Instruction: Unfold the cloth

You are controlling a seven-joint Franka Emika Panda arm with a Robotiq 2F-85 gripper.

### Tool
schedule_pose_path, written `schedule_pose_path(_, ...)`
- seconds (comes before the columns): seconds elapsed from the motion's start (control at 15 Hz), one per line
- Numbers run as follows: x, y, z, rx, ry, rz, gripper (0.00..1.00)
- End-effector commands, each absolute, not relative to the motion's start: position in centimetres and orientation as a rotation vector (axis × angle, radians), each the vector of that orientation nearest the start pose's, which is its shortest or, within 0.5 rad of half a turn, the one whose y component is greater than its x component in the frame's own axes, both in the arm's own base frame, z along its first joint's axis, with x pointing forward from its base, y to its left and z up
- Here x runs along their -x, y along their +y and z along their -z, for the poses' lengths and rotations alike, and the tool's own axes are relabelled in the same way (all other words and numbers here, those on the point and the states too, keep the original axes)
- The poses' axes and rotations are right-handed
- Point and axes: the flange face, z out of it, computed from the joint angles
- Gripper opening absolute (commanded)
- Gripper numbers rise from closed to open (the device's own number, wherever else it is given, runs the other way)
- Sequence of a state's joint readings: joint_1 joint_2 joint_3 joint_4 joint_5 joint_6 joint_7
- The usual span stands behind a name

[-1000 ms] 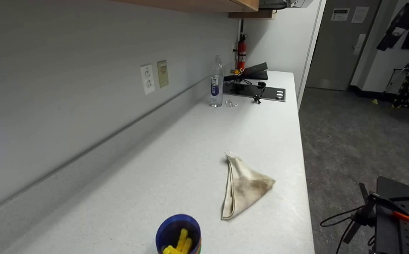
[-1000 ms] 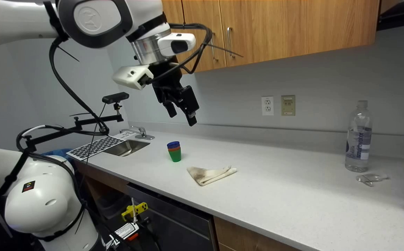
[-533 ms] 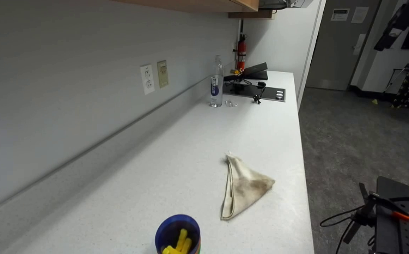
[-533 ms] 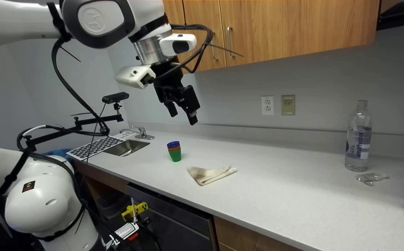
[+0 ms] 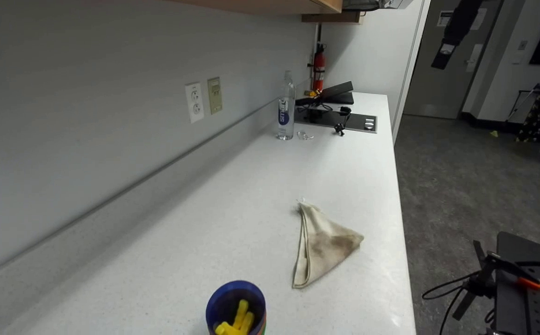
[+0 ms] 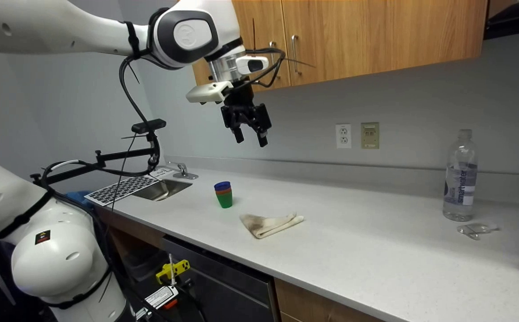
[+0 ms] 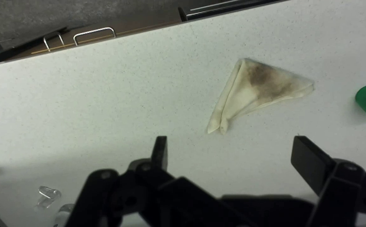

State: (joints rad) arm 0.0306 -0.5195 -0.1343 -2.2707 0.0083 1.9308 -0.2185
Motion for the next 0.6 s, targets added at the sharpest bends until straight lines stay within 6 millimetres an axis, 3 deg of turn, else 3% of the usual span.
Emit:
schedule_pose_path(0.0,-40.9,-5.3,-57.1,3.074,-0.184,0.29,1.0)
schedule_pose_path(0.2,-40.2,-6.0,-57.7,3.067,-0.167,0.319,1.0)
schedule_pose_path(0.53,-41.3,-4.3,-54.7,3.069,-0.221,0.254,1.0)
